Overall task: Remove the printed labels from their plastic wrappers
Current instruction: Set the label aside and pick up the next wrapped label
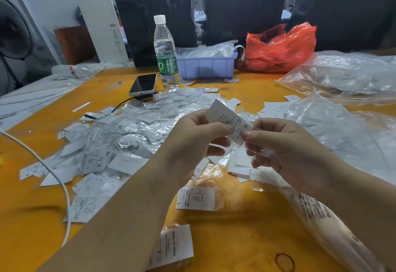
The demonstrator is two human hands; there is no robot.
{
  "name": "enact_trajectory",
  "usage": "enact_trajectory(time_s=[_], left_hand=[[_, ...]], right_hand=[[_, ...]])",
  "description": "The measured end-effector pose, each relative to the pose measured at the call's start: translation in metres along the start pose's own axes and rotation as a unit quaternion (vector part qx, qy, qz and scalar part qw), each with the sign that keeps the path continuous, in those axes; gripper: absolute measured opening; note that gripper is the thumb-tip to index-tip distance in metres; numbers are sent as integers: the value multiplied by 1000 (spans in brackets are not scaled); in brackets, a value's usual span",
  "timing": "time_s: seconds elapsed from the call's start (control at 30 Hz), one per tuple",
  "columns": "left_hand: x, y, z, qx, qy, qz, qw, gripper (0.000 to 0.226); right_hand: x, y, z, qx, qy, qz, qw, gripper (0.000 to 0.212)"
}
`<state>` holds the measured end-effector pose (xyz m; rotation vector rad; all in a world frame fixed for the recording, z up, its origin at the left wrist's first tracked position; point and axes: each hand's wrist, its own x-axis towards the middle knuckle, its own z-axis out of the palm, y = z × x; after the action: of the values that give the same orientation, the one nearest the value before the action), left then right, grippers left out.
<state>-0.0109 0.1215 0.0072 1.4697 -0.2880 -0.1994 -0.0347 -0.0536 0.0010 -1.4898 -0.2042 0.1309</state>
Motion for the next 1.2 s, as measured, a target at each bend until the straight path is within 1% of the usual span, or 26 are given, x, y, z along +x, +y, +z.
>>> enact_trajectory(time_s=[0.17,0.27,0.33,0.47,0.77,0.9,1.07,1.2], left_hand=[[0,3,-5,52,49,22,997,12],[0,6,-8,41,83,34,995,12],[-1,8,-9,31,89,36,995,13],[-1,9,-8,40,83,38,995,14],[-2,8,-5,123,74,50,988,20],[-4,9,-4,155,68,71,983,22],[-4,10,-4,155,65,69,983,21],[-6,11,-3,159,45,74,983,18]], right_hand=[[2,1,-4,-10,33,-11,999,11],[2,1,-5,-5,39,-15,999,17],[3,2,-6,-8,36,-14,999,23],[2,2,-5,-6,18,-9,1000,22],[-1,0,-4,-1,-43,-5,999,18],[-2,-1,-3,12,-44,0,999,14],[-1,-4,-1,18,-46,0,999,18],[-2,-4,-1,16,-48,2,999,17]])
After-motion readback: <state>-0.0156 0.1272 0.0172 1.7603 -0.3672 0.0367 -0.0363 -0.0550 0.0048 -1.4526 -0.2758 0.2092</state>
